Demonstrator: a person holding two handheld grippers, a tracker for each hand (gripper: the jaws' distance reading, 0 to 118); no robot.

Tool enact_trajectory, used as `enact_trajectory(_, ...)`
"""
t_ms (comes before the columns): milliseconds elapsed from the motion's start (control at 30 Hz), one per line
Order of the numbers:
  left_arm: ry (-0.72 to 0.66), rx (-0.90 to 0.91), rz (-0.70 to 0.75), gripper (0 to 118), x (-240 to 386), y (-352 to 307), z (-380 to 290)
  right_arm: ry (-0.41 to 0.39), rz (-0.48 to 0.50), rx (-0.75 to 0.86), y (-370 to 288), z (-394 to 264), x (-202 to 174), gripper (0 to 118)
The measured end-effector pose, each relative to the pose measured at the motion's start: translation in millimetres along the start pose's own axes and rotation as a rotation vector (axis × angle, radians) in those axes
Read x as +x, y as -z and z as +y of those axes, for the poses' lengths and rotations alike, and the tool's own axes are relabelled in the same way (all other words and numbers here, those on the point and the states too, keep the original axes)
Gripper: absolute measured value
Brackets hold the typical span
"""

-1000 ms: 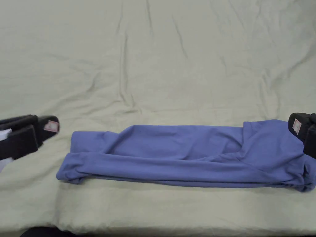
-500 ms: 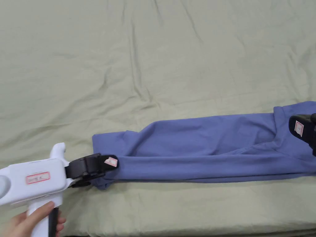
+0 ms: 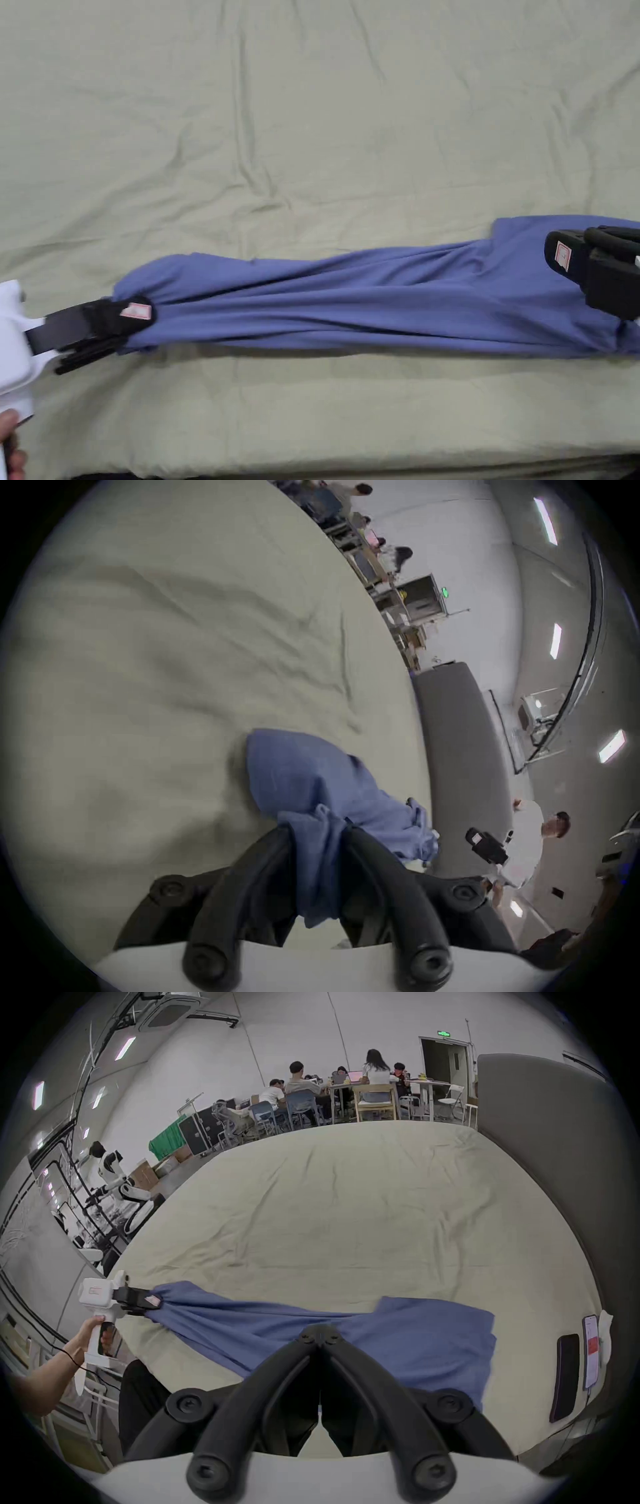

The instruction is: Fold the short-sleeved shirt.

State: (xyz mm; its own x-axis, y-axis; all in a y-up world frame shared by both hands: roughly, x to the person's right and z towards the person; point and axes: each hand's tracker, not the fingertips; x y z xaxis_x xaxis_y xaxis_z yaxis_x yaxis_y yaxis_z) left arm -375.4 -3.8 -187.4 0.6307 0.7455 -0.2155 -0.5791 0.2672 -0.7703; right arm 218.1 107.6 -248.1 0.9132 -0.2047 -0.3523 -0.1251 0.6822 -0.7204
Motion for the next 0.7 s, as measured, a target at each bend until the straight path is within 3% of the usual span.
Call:
enact_trajectory(133, 0.029, 0.101, 0.181, 12, 7.5, -47.5, 4.8, 0.016, -0.002, 0.005, -1.2, -3.0, 11.2, 2)
enact_trajectory(200, 0.188, 0.13, 0.351, 12, 51.8, -56.8, -1.5, 0.029, -0.003, 0.006, -1.6, -4.5, 16.0, 2)
enact_trajectory(367, 0.536, 0.068, 0.543, 12, 157.8, -17.6, -18.0, 0.056, -0.002, 0.012, -1.6, -5.5, 27.5, 2)
enact_trajectory(533, 0.728, -0.15, 0.436, 12, 221.4, 75.4, -42.3, 0.06, 0.002, 0.027, -6.7, -5.2, 39.6, 2)
enact_trajectory(700, 0.651, -0.371, 0.301, 13, 220.1, 160.4, -58.2, 0.095, -0.008, 0.039, -11.6, -10.9, 54.4, 2)
